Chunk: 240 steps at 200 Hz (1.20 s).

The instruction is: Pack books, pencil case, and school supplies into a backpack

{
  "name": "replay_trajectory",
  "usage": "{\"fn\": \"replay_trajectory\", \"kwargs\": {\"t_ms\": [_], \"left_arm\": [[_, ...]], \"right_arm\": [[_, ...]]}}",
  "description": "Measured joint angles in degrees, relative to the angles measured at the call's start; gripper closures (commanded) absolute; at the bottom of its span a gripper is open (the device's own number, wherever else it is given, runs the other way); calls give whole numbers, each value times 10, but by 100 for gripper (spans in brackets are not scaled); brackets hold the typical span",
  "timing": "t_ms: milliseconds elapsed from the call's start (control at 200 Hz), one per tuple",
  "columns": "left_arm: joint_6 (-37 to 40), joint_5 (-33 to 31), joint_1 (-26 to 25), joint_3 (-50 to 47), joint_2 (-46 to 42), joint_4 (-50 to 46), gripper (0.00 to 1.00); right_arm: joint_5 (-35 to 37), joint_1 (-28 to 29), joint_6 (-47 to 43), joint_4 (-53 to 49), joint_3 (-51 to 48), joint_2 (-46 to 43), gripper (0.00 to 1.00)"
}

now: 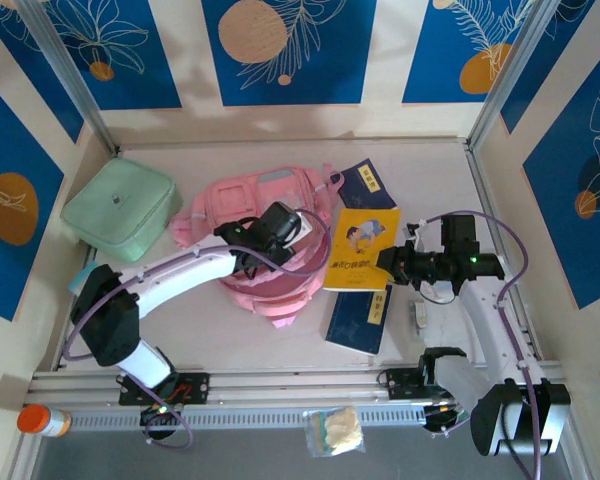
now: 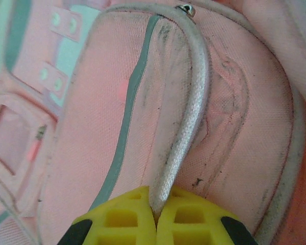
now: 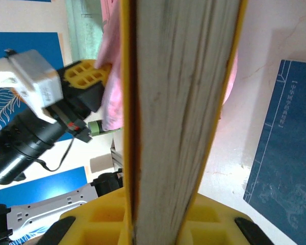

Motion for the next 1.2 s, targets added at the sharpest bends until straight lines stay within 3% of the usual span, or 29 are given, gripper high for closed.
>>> {"fn": "replay_trajectory", "kwargs": {"t_ms": [140,435,655,875,970,1131,1201], "left_arm": [[0,-9,13,22,-25,-1,100],[0,-1,44,49,-44,-3,100],[0,9,49,56,-45,-3,100],[-7,15,55,57,-45,1,100],[-18,19,63,57,-45,3,100],[-35,21,81,57,-45,5,100],[-40,26,89,57,-47,6,100]], "right_arm": [[1,17,-5,-23,8,-6,100],[29,149,57,20,3,19,100],[68,273,131,185,21,181,100],[123,316,163,331,107,362,98],[150,330,163,367,155,430,92],[174,338,163,416,196,504,63],[186,338,158,419,200,513,55]]}}
